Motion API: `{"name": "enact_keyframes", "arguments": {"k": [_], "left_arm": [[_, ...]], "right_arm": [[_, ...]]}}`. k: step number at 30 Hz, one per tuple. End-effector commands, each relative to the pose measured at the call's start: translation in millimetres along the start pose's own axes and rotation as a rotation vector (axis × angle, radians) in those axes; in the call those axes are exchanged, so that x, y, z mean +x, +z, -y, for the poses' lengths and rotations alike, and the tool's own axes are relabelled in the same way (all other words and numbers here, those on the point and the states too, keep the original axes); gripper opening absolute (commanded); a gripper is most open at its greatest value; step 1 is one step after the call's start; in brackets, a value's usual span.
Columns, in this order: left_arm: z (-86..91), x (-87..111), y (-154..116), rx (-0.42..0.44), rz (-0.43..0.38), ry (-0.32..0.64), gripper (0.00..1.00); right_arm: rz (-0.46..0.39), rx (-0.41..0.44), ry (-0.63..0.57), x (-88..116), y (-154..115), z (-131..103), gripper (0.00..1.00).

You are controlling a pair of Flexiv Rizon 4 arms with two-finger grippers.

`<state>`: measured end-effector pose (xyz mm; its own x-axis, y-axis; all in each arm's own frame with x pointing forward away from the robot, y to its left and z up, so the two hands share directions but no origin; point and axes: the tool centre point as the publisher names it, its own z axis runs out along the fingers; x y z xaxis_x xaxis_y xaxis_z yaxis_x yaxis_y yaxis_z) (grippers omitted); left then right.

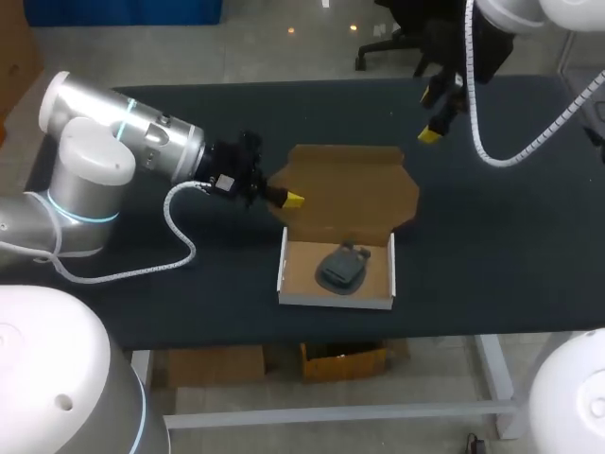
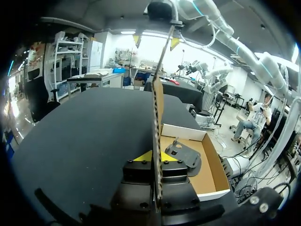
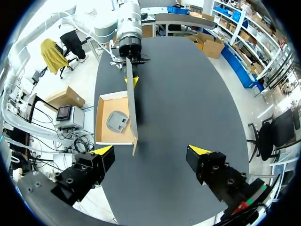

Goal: Assemble the packaging by folding the flat box into shape, placing the metal phone stand inside, and closing the box properly

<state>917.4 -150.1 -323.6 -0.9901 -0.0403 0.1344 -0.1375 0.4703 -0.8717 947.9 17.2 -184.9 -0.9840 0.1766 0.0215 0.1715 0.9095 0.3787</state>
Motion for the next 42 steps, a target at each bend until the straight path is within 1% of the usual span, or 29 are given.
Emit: {"name": "enact_keyframes", "arguments": {"k": [1, 3, 5, 7, 17, 31, 42], "left_arm": [[-3.5, 4.5, 2.0, 0.018, 0.083, 0.002, 0.0], [-4.0, 3.5, 1.9, 0.026, 0.087, -0.002, 0.0], [-4.8, 2.3, 1.6, 0.029, 0.113, -0.006, 0.0], [-5.0, 2.1, 1.2, 0.035, 0.107, -0.004, 0.0], [-4.1, 9.4, -1.7, 0.052, 0.144, 0.056, 0.0], [-4.9, 11.9, 2.8, 0.029, 0.135, 0.124, 0.0], [-5.2, 11.7, 4.7, 0.029, 0.13, 0.149, 0.0]], "right_arm": [[-0.007, 0.003, -0.002, -1.2, -1.7, -1.1, 1.0], [-0.007, 0.003, -0.003, -1.1, -2.2, -1.5, 1.0], [-0.007, 0.002, -0.005, -1.1, -2.6, -1.7, 1.0], [-0.007, 0.001, -0.006, -1.1, -2.7, -1.8, 1.0], [-0.012, -0.002, -0.009, -1.0, -2.2, -2.2, 1.0], [-0.02, -0.006, -0.013, -0.6, 0.9, -5.9, 1.0], [-0.021, -0.004, -0.017, -0.3, 3.3, -11.4, 1.0]]}}
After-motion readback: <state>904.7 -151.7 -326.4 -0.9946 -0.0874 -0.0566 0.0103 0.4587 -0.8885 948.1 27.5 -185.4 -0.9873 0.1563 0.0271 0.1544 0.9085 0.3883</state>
